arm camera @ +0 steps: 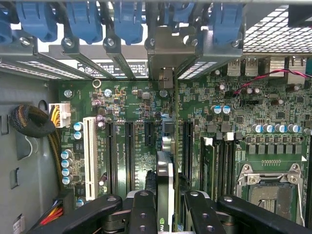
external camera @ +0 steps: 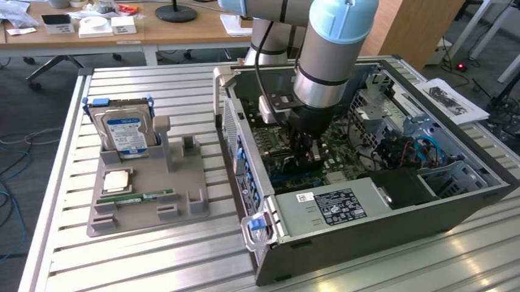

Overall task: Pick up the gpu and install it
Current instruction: 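Insert the gpu into the slot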

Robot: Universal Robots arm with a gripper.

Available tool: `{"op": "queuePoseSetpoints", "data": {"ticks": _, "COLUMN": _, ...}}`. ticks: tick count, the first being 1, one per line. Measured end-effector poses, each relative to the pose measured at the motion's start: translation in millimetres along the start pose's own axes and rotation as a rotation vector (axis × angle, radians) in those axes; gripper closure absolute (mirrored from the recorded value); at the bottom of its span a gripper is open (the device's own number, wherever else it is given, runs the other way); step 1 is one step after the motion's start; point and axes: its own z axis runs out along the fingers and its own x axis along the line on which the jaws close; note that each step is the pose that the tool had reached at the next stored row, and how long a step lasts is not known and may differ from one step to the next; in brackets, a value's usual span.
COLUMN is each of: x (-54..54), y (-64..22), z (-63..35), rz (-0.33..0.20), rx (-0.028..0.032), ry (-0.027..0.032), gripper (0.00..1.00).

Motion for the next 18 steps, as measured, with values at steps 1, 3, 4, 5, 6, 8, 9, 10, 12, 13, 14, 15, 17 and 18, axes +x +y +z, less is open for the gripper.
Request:
{"op": "queuePoseSetpoints", "data": {"ticks": 1, "x": 0.0, "y": 0.0, "z": 0.0, "rz": 0.000, "rx": 0.0000, "ry": 0.0001, "gripper": 0.73}}
{"op": "queuePoseSetpoints", "data": {"ticks": 3, "x": -0.1, "y": -0.1, "z": 0.1, "rz": 0.000, "rx": 0.0001, "ry": 0.0000, "gripper": 0.73}}
{"op": "queuePoseSetpoints", "data": {"ticks": 4, "x": -0.1, "y": -0.1, "z": 0.1, "rz": 0.000, "rx": 0.0001, "ry": 0.0000, "gripper": 0.73}}
{"op": "queuePoseSetpoints", "data": {"ticks": 5, "x": -0.1, "y": -0.1, "z": 0.1, "rz": 0.000, "rx": 0.0001, "ry": 0.0000, "gripper": 0.73}}
{"op": "queuePoseSetpoints", "data": {"ticks": 6, "x": -0.1, "y": 0.0, "z": 0.1, "rz": 0.000, "rx": 0.0001, "ry": 0.0000, "gripper": 0.73}}
{"op": "queuePoseSetpoints", "data": {"ticks": 8, "x": 0.0, "y": 0.0, "z": 0.4, "rz": 0.000, "rx": 0.0001, "ry": 0.0000, "gripper": 0.73}}
{"op": "queuePoseSetpoints", "data": {"ticks": 9, "x": -0.1, "y": 0.0, "z": 0.5, "rz": 0.000, "rx": 0.0001, "ry": -0.0001, "gripper": 0.73}}
{"op": "queuePoseSetpoints", "data": {"ticks": 10, "x": -0.1, "y": 0.0, "z": 0.5, "rz": 0.000, "rx": 0.0001, "ry": -0.0001, "gripper": 0.73}}
{"op": "queuePoseSetpoints", "data": {"ticks": 12, "x": -0.1, "y": 0.0, "z": 0.6, "rz": 0.000, "rx": 0.0002, "ry": -0.0002, "gripper": 0.73}}
{"op": "queuePoseSetpoints", "data": {"ticks": 13, "x": -0.1, "y": 0.0, "z": 0.5, "rz": 0.000, "rx": 0.0002, "ry": -0.0001, "gripper": 0.73}}
{"op": "queuePoseSetpoints", "data": {"ticks": 14, "x": -0.1, "y": 0.0, "z": 0.5, "rz": 0.000, "rx": 0.0002, "ry": -0.0001, "gripper": 0.73}}
{"op": "queuePoseSetpoints", "data": {"ticks": 15, "x": -0.1, "y": 0.0, "z": 0.6, "rz": 0.000, "rx": 0.0002, "ry": -0.0002, "gripper": 0.73}}
{"op": "queuePoseSetpoints", "data": {"ticks": 17, "x": -0.1, "y": 0.0, "z": 0.6, "rz": 0.000, "rx": 0.0002, "ry": -0.0001, "gripper": 0.73}}
{"op": "queuePoseSetpoints", "data": {"ticks": 18, "x": -0.2, "y": 0.1, "z": 0.6, "rz": 0.000, "rx": 0.0002, "ry": -0.0001, "gripper": 0.73}}
